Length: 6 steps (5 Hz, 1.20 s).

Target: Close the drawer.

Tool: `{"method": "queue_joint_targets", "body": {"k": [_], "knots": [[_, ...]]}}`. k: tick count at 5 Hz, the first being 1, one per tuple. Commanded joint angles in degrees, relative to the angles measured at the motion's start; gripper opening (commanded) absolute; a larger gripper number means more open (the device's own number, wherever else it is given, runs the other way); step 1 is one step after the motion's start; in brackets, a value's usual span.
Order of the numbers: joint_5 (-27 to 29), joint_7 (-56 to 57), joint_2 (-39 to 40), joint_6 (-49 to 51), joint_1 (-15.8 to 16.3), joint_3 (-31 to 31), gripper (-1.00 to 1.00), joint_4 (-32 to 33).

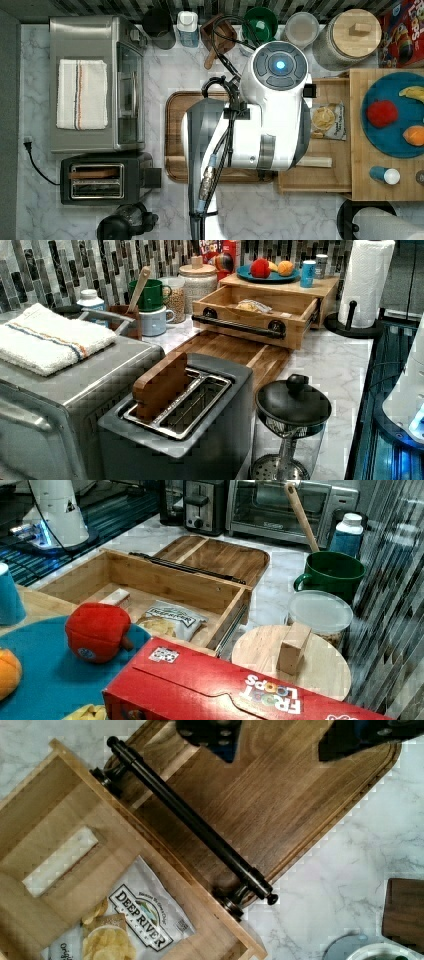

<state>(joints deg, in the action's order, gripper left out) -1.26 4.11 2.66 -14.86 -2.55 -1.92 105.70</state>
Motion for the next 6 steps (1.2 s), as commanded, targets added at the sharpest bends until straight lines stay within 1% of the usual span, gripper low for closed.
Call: {"method": "queue_joint_targets", "body": {"k": [1, 2, 3, 4, 5, 6], "knots": [[0.0, 0.9, 0.0, -0.2, -0.3, 0.1, -1.0, 0.0], [0.0, 0.9, 0.0, -0.2, -0.7, 0.5, -1.0, 0.0], [-2.5, 8.9, -3.1, -3.7, 0.6, 1.1, 1.0, 4.9], [0.4, 20.2, -5.7, -6.6, 0.9, 2.0, 1.0, 9.0], [1.7, 28.6, -8.7, -12.2, 2.2, 2.5, 1.0, 14.4], [3.1, 33.9, -9.8, -13.9, 2.8, 3.4, 1.0, 16.8]]}}
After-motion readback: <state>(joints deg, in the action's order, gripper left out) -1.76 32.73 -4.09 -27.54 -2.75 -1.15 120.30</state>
